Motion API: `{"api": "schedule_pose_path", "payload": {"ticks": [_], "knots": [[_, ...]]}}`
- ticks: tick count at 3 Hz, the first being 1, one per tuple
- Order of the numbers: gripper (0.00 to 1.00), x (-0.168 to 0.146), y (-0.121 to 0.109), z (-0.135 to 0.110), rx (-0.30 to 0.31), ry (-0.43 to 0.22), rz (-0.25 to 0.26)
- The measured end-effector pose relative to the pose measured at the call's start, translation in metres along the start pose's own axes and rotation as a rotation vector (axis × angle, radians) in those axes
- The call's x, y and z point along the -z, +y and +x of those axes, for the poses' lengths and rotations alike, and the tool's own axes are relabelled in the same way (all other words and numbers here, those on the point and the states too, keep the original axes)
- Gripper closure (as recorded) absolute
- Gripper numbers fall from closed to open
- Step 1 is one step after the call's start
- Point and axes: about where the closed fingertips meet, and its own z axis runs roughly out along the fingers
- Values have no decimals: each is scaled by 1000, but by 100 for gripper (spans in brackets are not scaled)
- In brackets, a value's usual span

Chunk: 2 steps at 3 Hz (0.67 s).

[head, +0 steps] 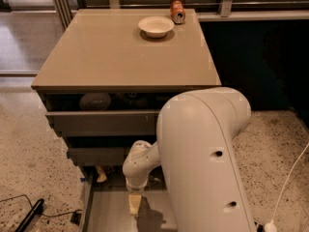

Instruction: Pick water bottle from bottom drawer and place on counter

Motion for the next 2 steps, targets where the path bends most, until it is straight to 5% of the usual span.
{"api": "schedule_pose_path", "payload": {"ticks": [1,2], "knots": [[0,0,0,0,0,0,0],[0,-42,11,1,-1,-1,-55]]}}
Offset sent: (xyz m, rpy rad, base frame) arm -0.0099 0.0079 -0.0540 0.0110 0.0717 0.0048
